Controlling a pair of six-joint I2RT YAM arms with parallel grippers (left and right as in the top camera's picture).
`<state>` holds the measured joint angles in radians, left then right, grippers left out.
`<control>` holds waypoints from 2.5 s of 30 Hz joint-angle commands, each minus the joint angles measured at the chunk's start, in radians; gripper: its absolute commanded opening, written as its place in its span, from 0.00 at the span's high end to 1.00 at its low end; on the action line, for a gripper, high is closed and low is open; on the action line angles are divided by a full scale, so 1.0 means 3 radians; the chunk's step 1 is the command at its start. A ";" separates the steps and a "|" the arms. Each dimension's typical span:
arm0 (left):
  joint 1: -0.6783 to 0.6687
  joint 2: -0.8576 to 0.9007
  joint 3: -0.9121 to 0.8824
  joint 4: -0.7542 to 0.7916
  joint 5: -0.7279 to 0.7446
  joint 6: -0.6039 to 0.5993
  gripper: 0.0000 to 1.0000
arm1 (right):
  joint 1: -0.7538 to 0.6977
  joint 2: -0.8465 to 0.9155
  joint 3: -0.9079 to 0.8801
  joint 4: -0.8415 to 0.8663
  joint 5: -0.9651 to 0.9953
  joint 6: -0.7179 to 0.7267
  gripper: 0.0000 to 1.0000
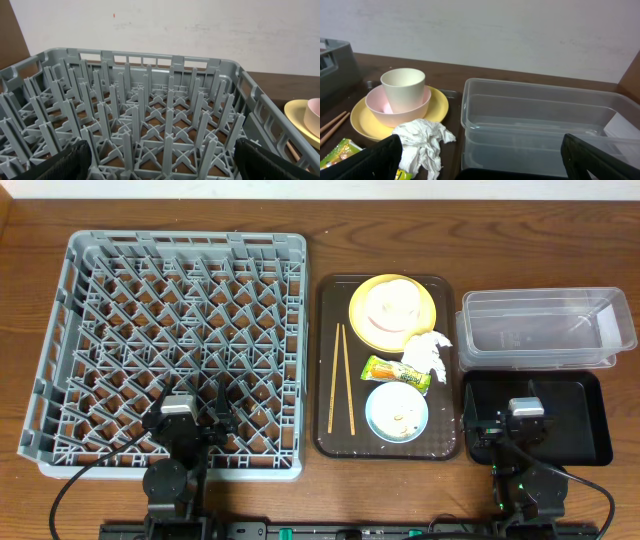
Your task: Sort waste into correct bins and load items into the dishwasher rack
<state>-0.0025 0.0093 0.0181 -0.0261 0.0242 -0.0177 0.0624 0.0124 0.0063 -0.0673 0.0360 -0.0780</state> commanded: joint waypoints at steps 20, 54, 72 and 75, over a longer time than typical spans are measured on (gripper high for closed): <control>-0.0013 0.0975 0.2136 -0.0679 0.1189 -0.0462 0.08 | -0.0031 -0.0009 -0.0004 -0.0013 0.0000 -0.0018 0.01; -0.0969 0.4782 0.4733 -0.3400 0.2209 -0.0680 0.94 | -0.0031 -0.0006 -0.0004 -0.0014 0.0000 -0.0018 0.01; -0.2544 0.5474 0.4636 -0.2815 -0.0145 -0.1731 0.83 | -0.0031 -0.0003 -0.0004 -0.0013 0.0000 -0.0018 0.01; -0.2546 0.5704 0.4636 -0.2664 -0.0145 -0.1728 0.76 | -0.0031 -0.0003 -0.0004 -0.0014 0.0000 -0.0018 0.01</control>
<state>-0.7670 1.6688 1.4155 -0.8444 0.0307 -0.5186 0.0620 0.0128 0.0067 -0.0677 0.0360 -0.0780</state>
